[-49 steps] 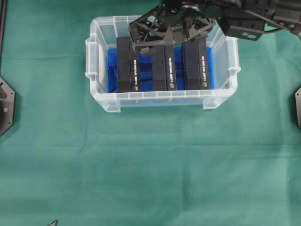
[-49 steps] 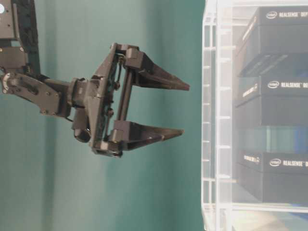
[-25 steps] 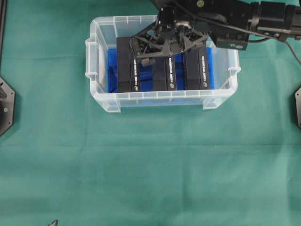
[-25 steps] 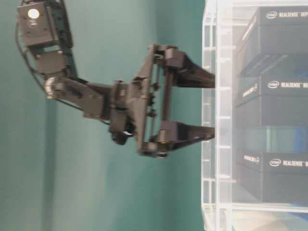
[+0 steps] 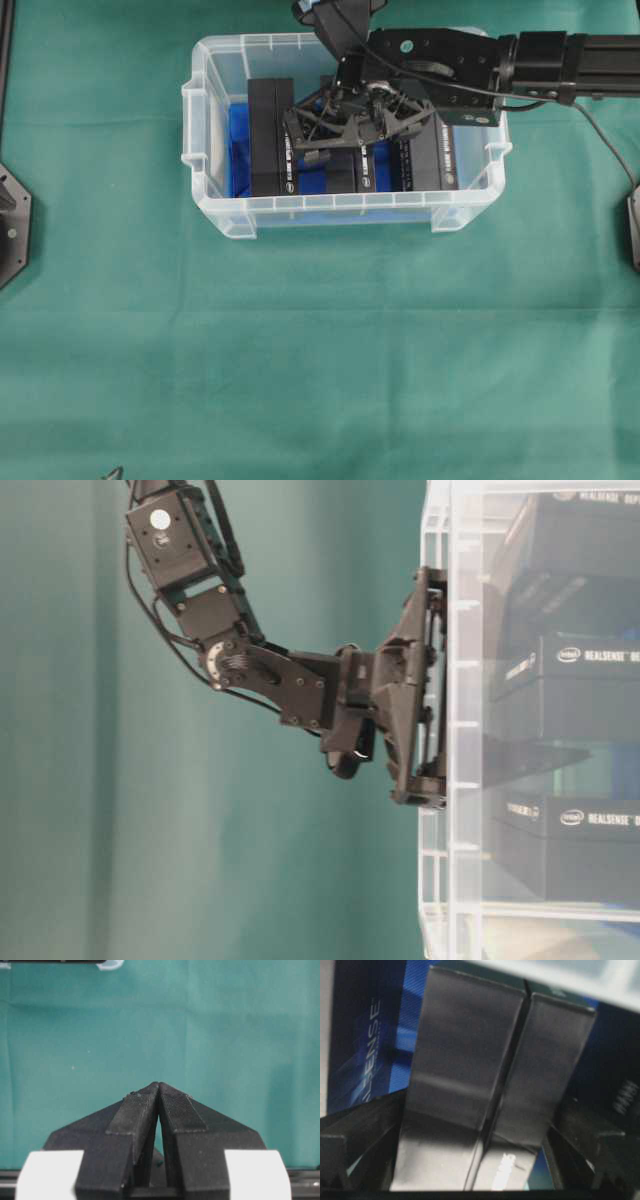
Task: Take the box out of the case with the right arm.
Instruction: 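Lower the right gripper and close it on the middle black box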
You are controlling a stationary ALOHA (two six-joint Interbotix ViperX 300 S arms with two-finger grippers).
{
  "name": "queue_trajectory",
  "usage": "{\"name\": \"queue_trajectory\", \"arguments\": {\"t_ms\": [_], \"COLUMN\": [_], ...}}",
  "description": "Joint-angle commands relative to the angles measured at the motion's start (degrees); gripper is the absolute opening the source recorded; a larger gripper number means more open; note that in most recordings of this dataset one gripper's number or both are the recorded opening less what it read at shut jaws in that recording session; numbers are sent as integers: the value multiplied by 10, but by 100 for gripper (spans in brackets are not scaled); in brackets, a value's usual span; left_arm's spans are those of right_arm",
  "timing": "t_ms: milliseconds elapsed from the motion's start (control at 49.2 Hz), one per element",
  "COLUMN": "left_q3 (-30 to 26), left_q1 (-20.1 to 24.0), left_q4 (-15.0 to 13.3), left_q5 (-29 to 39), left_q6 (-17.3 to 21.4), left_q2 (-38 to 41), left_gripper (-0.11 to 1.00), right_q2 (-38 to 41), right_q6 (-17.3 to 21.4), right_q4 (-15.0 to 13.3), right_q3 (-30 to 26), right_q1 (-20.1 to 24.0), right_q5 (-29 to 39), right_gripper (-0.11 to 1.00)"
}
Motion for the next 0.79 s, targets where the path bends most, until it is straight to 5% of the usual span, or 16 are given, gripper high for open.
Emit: {"name": "queue_trajectory", "arguments": {"t_ms": [0, 386, 508, 772], "left_q3": [-14, -14, -14, -14], "left_q1": [-3, -3, -3, -3], "left_q4": [0, 1, 1, 0], "left_q5": [-2, -3, -2, -2], "left_q6": [-1, -2, -1, -1], "left_q2": [2, 2, 1, 2], "left_gripper": [0, 0, 0, 0], "right_q2": [-10, -10, -10, -11], "right_q6": [-1, 11, 31, 35], "right_q4": [4, 31, 19, -3], "right_q3": [-4, -17, -24, -48], "right_q1": [2, 4, 4, 5], "right_q5": [-7, 5, 25, 40], "right_gripper": [95, 88, 69, 69]}}
